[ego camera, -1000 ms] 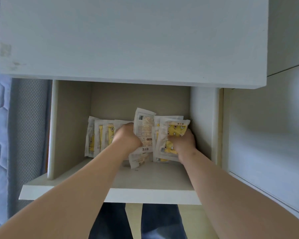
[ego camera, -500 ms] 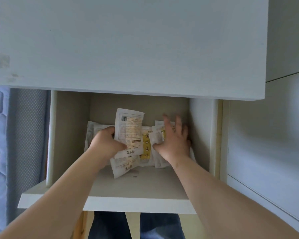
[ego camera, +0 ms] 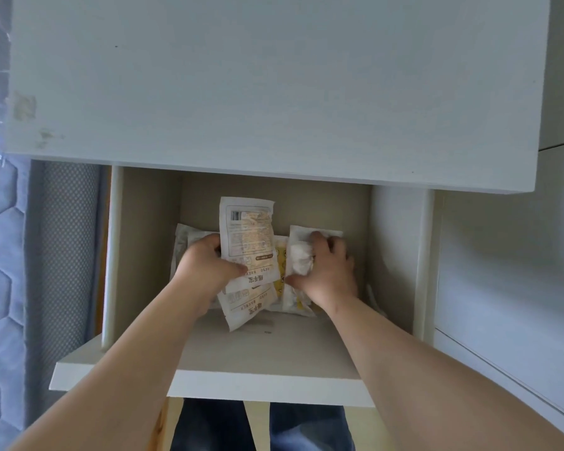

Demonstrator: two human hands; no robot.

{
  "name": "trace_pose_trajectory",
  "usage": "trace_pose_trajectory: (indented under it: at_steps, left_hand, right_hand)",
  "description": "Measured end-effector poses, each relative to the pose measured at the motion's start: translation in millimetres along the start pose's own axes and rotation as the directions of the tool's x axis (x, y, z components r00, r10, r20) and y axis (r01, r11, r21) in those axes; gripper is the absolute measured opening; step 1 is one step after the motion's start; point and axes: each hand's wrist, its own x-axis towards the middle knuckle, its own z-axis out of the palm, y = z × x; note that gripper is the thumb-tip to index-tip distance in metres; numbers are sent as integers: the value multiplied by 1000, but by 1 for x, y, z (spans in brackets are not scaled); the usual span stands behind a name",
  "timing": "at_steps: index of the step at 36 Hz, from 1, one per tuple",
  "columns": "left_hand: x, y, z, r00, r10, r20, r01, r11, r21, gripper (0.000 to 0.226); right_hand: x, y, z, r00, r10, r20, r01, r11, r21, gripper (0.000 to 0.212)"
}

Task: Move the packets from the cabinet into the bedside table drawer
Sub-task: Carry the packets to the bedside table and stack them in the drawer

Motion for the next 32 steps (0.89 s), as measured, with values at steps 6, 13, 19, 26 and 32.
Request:
trace_pose_trajectory:
  at_steps: [6, 13, 19, 26, 32]
  left_hand:
    - [0, -1, -6, 1000, 2, -8, -2, 1000, 10, 43]
    - [1, -3, -5, 1000, 6, 3, -6, 1000, -8, 44]
    - [1, -2, -1, 1000, 16, 14, -16, 1000, -25, 44]
    - [-1, -3, -2, 1000, 17, 5, -16, 1000, -10, 45]
    - [-1, -5, -1, 1000, 14, 16, -14, 1000, -15, 43]
  right_hand:
    - [-1, -9, 3, 999, -30, -16, 29, 998, -59, 75]
    - [2, -2, -8, 999, -12, -31, 7, 987, -158, 88]
    - [1, -5, -2, 1000, -1, 13, 4, 973, -229, 96]
    - [3, -9, 0, 1000, 7, -21, -13, 958, -288, 77]
    - [3, -2, -4, 996, -87, -22, 71, 916, -394, 95]
